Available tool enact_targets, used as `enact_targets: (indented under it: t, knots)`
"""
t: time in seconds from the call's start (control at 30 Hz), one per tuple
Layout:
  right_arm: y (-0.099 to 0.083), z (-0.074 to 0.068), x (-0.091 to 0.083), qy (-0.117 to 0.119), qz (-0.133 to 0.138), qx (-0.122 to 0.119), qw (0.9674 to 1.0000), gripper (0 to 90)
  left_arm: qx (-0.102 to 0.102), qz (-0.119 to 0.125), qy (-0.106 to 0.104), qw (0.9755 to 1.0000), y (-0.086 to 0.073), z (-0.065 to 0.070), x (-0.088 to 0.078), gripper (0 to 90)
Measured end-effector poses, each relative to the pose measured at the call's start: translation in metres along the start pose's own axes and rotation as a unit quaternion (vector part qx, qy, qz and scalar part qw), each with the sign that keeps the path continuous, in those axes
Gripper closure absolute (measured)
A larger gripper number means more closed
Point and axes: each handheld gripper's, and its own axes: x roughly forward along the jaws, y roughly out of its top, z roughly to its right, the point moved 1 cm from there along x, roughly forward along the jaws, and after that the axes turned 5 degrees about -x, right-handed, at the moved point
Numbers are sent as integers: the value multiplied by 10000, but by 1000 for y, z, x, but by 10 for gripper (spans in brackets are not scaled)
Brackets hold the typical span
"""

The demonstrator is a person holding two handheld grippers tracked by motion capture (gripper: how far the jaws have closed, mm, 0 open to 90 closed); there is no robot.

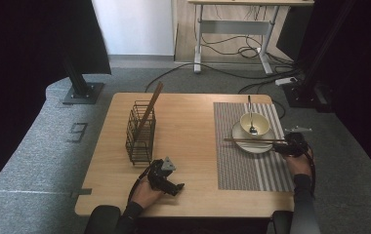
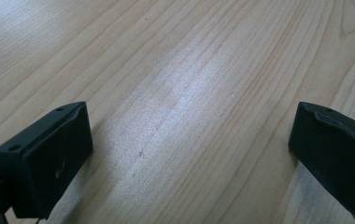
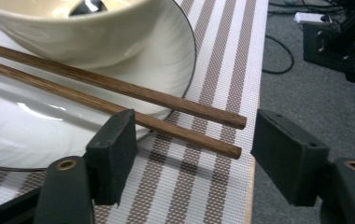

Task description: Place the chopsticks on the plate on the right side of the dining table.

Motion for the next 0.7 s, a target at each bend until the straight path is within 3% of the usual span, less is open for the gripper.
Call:
enact_targets:
  t: [0.2,0.33,0.5,0.7]
  knots:
    - [-1,-8,-9,202,280,54,9994,223,14,2,-8,10000,0,0,0,0]
    - [-1,-17,-11,466,437,34,9980,157,34,-8,-14,10000,0,0,0,0]
    - [-3,-36,-12,850,405,-96,9955,125,56,-12,-36,10000,0,1,0,0]
    - [-4,-54,-14,1239,613,-133,9903,24,78,-19,-58,10000,0,1,0,0]
